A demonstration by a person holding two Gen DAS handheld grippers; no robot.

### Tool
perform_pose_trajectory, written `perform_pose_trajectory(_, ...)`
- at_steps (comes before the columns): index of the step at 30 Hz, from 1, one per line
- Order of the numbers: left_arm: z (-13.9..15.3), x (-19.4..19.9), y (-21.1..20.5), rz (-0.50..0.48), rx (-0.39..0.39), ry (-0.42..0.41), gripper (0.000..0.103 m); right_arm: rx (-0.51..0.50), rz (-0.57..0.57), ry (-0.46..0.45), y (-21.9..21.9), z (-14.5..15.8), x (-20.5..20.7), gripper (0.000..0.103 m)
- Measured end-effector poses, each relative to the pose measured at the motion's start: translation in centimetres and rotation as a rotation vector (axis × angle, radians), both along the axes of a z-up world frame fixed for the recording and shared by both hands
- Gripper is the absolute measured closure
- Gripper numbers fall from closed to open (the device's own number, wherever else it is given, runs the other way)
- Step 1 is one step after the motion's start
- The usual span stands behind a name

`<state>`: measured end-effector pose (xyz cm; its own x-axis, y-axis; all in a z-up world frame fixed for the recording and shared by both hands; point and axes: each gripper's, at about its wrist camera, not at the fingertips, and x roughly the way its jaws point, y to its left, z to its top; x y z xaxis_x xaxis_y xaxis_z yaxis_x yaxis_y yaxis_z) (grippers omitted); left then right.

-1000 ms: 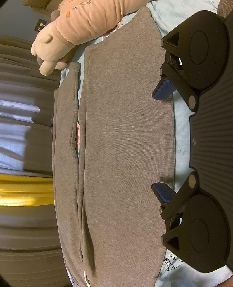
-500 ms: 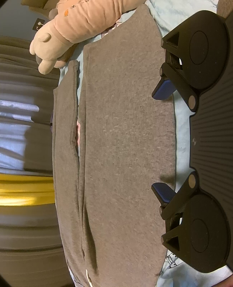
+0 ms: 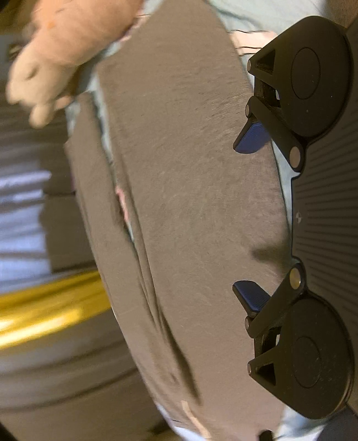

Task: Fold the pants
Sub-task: 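Move the right tool to the pant leg cuff and close on it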

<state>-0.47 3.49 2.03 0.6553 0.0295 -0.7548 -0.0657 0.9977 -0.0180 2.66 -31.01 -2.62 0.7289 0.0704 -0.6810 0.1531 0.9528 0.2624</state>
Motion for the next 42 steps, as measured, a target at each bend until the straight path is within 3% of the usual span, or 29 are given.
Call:
perform_pose_trajectory(4, 1.7, 1.0, 0.5, 0.099, 0.087, -0.115, 0.0, 0.13, -0.094, 0.085, -2.7, -0.9, 2.3, 0.004)
perform_pose_trajectory(6, 2.1, 2.5, 0.6, 0.126, 0.092, -0.124, 0.0, 0.202, -0.129, 0.153, -4.0, -1.8, 3.8, 0.004)
perform_pose_trajectory(8, 2.1, 4.8, 0.7, 0.162, 0.065, -0.118, 0.0, 0.209, -0.137, 0.167, -4.4, -2.0, 4.8, 0.004)
perform_pose_trajectory(11, 1.6, 8.2, 1.2, 0.231, -0.013, -0.099, 0.0, 0.153, -0.094, 0.231, -4.0, -2.1, 6.6, 0.003)
perform_pose_trajectory(13, 0.8, 10.5, 1.6, 0.28, -0.049, -0.084, 0.0, 0.061, -0.03, 0.31, -2.7, -2.3, 7.9, 0.003)
perform_pose_trajectory(15, 0.1, 11.4, 2.1, 0.338, -0.064, -0.103, 0.0, -0.034, 0.049, 0.384, -1.6, -2.4, 9.0, 0.003)
perform_pose_trajectory(17, -1.0, 12.3, 3.0, 0.369, -0.097, -0.131, 0.0, -0.047, 0.114, 0.44, -1.4, -1.6, 10.5, 0.004)
perform_pose_trajectory(19, -2.4, 12.4, 3.7, 0.404, -0.103, -0.155, 0.0, 0.031, 0.126, 0.367, -2.7, 0.6, 12.5, 0.004)
perform_pose_trajectory(23, -4.7, 12.0, 5.0, 0.444, -0.117, -0.178, 0.0, 0.068, 0.022, 0.2, -4.9, 4.3, 20.0, 0.007)
perform_pose_trajectory(25, -5.2, 12.2, 5.6, 0.422, -0.154, -0.166, 0.0, 0.057, -0.027, 0.156, -5.4, 4.9, 25.1, 0.023)
perform_pose_trajectory(27, -5.8, 12.5, 5.6, 0.411, -0.15, -0.17, 0.0, 0.055, -0.066, 0.126, -5.9, 5.2, 30.1, 0.064)
perform_pose_trajectory(28, -6.2, 12.7, 5.5, 0.403, -0.135, -0.171, 0.0, 0.052, -0.101, 0.118, -6.2, 5.1, 32.8, 0.068)
perform_pose_trajectory(30, -6.8, 13.1, 5.3, 0.386, -0.107, -0.161, 0.0, 0.101, -0.189, 0.097, -7.1, 4.5, 37.2, 0.069)
perform_pose_trajectory(35, -8.1, 13.5, 3.6, 0.339, 0.03, -0.155, 0.0, 0.191, -0.397, 0.111, -9.1, 2.0, 44.1, 0.054)
perform_pose_trajectory(37, -8.4, 13.5, 3.2, 0.333, 0.057, -0.168, 0.0, 0.188, -0.454, 0.129, -10.1, 1.1, 46.0, 0.054)
perform_pose_trajectory(41, -8.7, 13.4, 3.5, 0.348, 0.037, -0.191, 0.0, 0.216, -0.514, 0.164, -10.9, -0.8, 47.8, 0.054)
perform_pose_trajectory(42, -8.7, 13.5, 3.5, 0.347, 0.041, -0.196, 0.0, 0.197, -0.507, 0.163, -10.8, -0.8, 47.9, 0.063)
